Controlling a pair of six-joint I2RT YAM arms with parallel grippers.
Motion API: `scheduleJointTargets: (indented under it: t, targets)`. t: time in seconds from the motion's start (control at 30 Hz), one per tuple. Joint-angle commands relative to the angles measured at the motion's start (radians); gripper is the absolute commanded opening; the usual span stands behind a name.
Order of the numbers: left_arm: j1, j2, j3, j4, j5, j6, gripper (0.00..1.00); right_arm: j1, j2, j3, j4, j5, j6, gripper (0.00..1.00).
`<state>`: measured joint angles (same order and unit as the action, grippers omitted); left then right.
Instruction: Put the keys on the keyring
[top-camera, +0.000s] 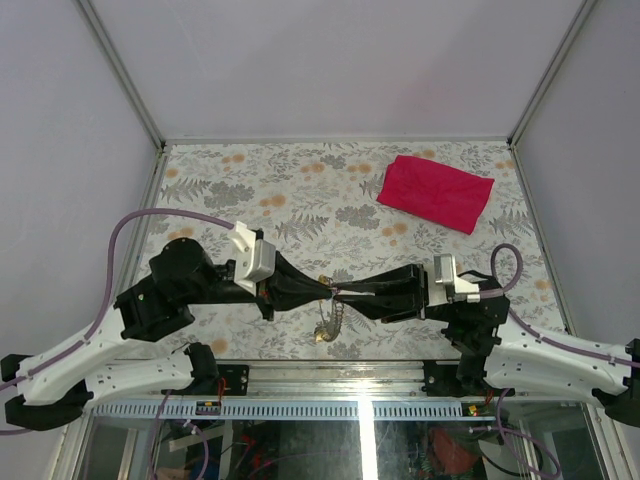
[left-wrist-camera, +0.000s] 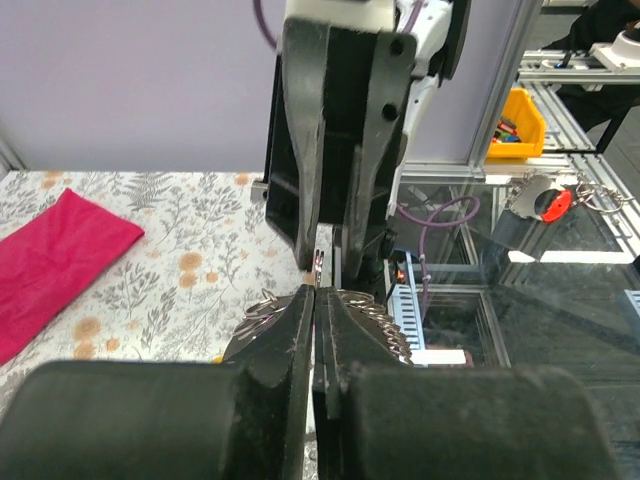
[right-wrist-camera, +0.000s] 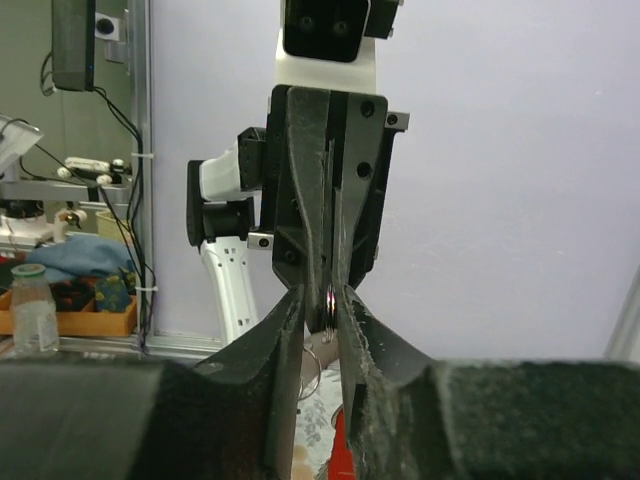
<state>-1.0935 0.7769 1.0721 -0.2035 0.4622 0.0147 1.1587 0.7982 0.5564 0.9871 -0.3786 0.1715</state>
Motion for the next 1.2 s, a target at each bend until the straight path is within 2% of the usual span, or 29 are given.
scheduleJointTargets:
  t: [0.0,0.13,0.27,0.4,0.67,1.17]
  targets:
    - [-0.006,0.021,0.081,-0.095,-0.036,0.067,0.00,0.006,-0.084,0.101,-0.212,0.010,-0.125,0.28]
    - [-0.006,0.066,0.187,-0.269,-0.060,0.144,0.00,0.007,-0.109,0.184,-0.475,0.019,-0.215,0.34]
    - [-0.005,0.114,0.269,-0.417,-0.109,0.206,0.00,0.006,-0.127,0.227,-0.638,0.062,-0.282,0.34]
    - [-0.005,0.141,0.308,-0.488,-0.130,0.236,0.00,0.006,-0.124,0.258,-0.771,0.100,-0.346,0.34]
    - [-0.006,0.188,0.356,-0.576,-0.142,0.287,0.00,0.006,-0.109,0.255,-0.830,0.107,-0.434,0.35]
    - [-0.006,0.267,0.436,-0.691,-0.171,0.355,0.00,0.006,-0.035,0.266,-0.801,0.119,-0.487,0.33]
